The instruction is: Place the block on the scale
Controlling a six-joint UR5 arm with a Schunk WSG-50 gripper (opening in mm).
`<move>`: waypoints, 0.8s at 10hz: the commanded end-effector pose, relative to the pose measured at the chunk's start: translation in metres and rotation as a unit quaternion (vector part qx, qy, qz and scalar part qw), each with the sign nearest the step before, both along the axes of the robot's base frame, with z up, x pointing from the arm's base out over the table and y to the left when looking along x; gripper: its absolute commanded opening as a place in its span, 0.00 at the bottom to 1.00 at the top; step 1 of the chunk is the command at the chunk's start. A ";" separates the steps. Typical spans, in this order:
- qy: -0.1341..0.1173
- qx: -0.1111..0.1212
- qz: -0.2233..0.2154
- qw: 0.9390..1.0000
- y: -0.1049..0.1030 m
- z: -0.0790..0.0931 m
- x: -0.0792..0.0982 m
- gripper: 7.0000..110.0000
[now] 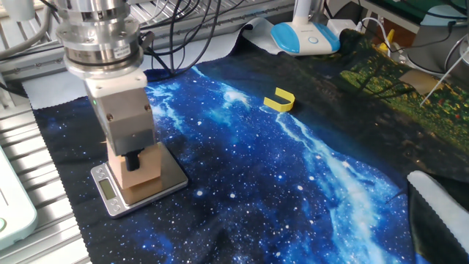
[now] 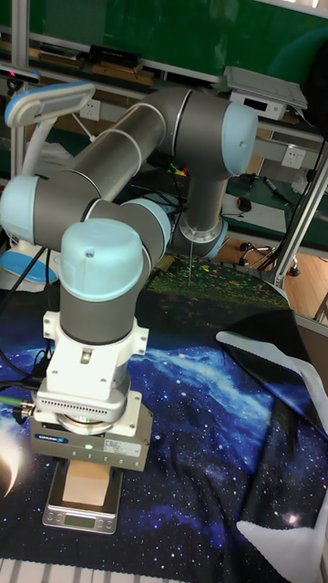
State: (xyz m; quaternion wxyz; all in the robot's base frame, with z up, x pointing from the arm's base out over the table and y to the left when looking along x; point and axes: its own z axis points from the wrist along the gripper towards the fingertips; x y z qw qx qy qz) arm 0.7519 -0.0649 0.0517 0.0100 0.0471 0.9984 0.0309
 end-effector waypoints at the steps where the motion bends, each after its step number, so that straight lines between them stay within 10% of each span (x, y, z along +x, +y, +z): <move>1: -0.002 0.012 -0.004 1.000 0.001 0.000 -0.005 0.00; 8: -0.001 0.011 -0.007 1.000 0.005 -0.003 0.000 0.00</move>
